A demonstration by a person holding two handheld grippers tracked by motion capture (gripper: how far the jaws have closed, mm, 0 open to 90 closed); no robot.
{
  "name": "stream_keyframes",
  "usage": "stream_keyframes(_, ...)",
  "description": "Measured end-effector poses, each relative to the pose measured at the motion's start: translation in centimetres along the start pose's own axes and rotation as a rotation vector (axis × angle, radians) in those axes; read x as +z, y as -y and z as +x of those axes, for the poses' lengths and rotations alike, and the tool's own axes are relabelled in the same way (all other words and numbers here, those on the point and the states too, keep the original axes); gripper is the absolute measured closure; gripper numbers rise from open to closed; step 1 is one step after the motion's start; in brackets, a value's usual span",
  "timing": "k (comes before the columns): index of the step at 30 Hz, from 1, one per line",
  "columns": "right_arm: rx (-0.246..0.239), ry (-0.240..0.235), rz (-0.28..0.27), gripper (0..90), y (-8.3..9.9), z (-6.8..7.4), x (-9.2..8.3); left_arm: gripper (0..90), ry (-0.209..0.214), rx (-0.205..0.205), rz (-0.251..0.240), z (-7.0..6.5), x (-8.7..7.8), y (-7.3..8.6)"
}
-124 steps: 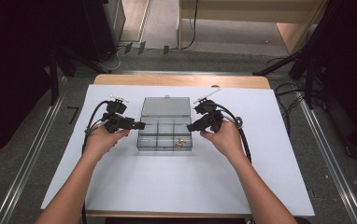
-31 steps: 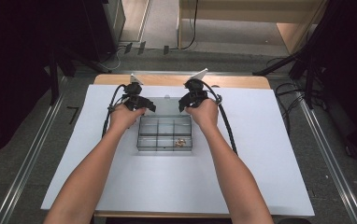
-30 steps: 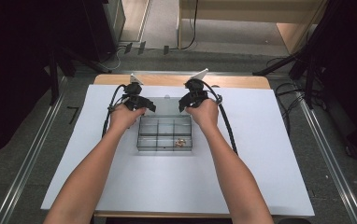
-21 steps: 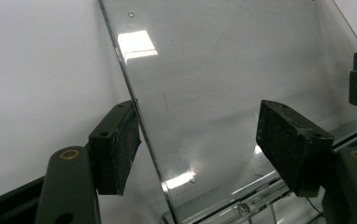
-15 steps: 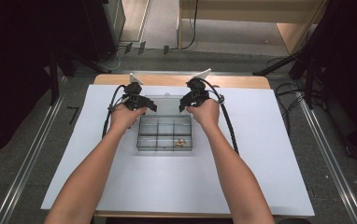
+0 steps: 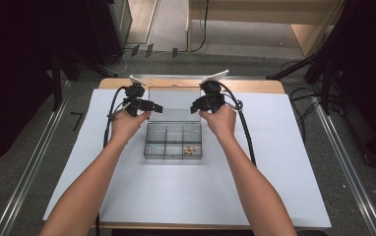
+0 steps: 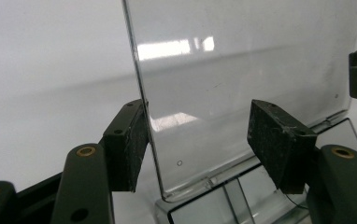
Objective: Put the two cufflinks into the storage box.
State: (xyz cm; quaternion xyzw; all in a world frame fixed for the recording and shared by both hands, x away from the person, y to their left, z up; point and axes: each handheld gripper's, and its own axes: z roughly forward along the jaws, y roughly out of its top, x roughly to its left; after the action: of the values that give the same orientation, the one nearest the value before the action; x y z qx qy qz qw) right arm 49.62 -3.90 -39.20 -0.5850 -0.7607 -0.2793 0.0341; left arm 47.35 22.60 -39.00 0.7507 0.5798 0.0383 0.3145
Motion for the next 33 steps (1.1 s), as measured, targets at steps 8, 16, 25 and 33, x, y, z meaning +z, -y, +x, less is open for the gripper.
stream_keyframes(8, -0.075, 0.008, -0.073, 57.7, 1.6, 0.7, -1.3, 39.4, -0.013, 0.104, -0.082, -0.9, -1.3, 1.6)
stream_keyframes(16, -0.141, 0.018, -0.136, 59.7, 3.2, 1.4, -2.7, 44.6, -0.01, 0.174, -0.113, -1.3, -2.5, 2.8)
stream_keyframes(25, -0.191, 0.018, -0.197, 61.5, 4.5, 2.3, -4.5, 49.0, 0.012, 0.178, -0.134, -1.5, -4.0, 3.3)
stream_keyframes(33, -0.204, -0.028, -0.226, 62.7, 4.6, 2.7, -7.0, 48.4, 0.012, 0.233, -0.147, -2.7, -6.9, 2.5)
